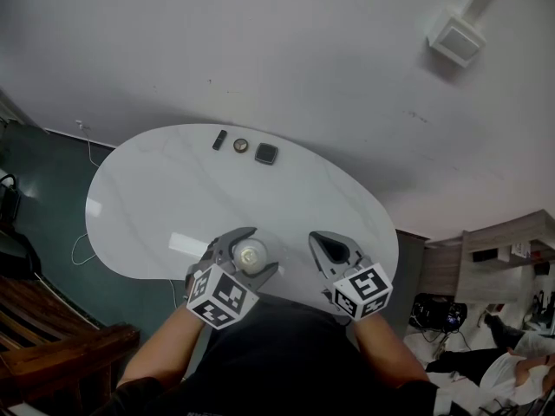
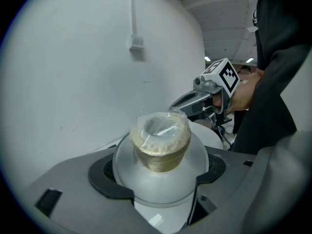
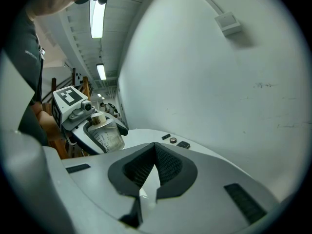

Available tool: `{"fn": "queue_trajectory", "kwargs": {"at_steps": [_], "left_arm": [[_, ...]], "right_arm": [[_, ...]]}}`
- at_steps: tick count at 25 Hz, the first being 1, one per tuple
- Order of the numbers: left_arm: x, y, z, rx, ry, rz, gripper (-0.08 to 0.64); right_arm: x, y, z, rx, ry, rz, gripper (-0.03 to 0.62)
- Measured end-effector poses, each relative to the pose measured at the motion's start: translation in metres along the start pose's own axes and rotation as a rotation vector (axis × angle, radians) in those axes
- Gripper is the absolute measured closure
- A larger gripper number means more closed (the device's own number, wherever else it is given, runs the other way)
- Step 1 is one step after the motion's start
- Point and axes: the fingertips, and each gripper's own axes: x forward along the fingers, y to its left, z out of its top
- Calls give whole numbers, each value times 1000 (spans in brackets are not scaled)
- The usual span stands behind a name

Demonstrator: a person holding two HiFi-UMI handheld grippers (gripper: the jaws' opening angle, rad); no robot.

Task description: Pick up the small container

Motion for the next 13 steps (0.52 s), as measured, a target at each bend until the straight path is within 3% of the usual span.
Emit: {"fn": "queue_trajectory", "kwargs": {"at_steps": [13], "left_arm": [[1, 0, 0, 12, 5, 1, 216]], "right_arm": [[0, 0, 1, -4, 5, 2, 597]]}}
